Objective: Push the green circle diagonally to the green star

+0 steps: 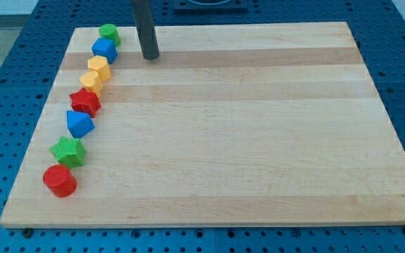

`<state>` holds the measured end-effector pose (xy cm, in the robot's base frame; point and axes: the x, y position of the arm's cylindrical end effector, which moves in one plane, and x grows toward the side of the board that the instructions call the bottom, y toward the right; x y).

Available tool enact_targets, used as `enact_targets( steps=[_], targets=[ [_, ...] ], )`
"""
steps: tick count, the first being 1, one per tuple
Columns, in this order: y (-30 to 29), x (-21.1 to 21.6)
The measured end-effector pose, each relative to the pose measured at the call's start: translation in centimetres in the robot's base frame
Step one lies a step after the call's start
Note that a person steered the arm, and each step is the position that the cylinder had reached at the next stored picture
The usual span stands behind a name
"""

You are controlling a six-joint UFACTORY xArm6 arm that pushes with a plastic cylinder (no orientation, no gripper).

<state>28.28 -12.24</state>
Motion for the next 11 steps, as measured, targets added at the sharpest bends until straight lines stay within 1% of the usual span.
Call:
enact_targets(
  steps=[1, 2, 3, 4, 5, 6, 11],
  targets=[
    [0.0, 0.0],
    [0.0, -2.5],
    [0.0, -6.7],
    [0.1, -9.0],
    [-0.1, -9.0],
    [-1.6, -9.1],
    [-12.6, -9.1]
  ],
)
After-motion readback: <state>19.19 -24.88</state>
